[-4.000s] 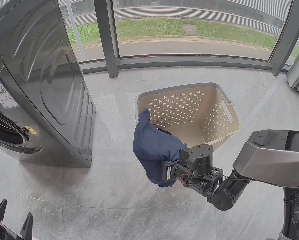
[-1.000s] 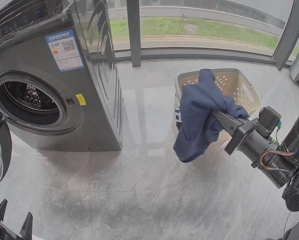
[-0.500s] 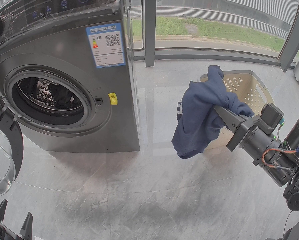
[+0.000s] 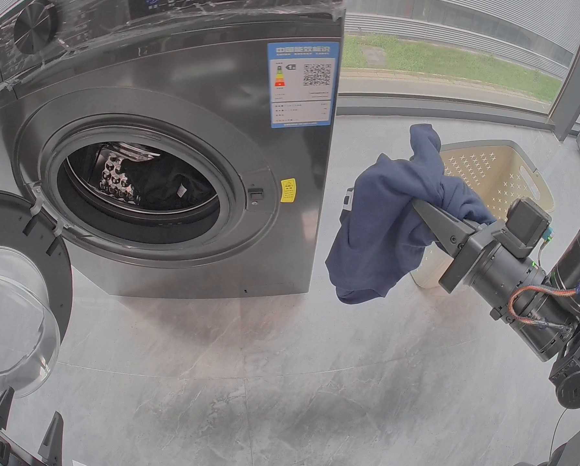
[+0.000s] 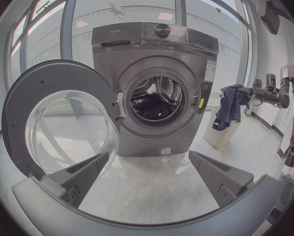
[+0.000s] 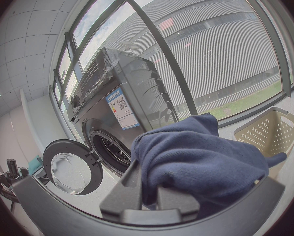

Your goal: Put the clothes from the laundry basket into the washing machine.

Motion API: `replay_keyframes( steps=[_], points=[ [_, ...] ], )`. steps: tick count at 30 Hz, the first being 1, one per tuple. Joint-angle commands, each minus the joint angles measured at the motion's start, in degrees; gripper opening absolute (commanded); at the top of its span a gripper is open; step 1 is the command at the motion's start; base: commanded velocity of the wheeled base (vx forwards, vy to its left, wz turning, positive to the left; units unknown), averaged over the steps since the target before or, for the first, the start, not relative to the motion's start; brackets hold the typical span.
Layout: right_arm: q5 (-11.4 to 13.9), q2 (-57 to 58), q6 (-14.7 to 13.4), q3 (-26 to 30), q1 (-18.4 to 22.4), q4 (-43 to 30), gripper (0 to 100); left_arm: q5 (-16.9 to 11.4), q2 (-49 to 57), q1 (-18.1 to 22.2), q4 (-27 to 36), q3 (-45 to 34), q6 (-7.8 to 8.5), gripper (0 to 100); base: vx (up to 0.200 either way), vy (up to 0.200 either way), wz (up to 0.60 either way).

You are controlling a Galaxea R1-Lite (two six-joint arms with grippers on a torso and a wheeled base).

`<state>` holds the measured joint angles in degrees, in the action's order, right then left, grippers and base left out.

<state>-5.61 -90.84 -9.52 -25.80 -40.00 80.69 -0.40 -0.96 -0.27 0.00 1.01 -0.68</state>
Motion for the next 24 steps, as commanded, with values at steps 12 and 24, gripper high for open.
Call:
replay_keyframes(
  steps=[12,24],
  points=[
    [-0.11,-0.21,0.03,0.04,0.01,-0.01,0,-0.04,0.79,0.09,0.00,-0.92,-0.28,100,-0.200,0.000,0.00],
    [-0.11,-0.21,0.03,0.04,0.01,-0.01,0,0.05,0.79,0.09,-0.09,-0.92,-0.20,100,-0.100,0.000,0.00]
  ],
)
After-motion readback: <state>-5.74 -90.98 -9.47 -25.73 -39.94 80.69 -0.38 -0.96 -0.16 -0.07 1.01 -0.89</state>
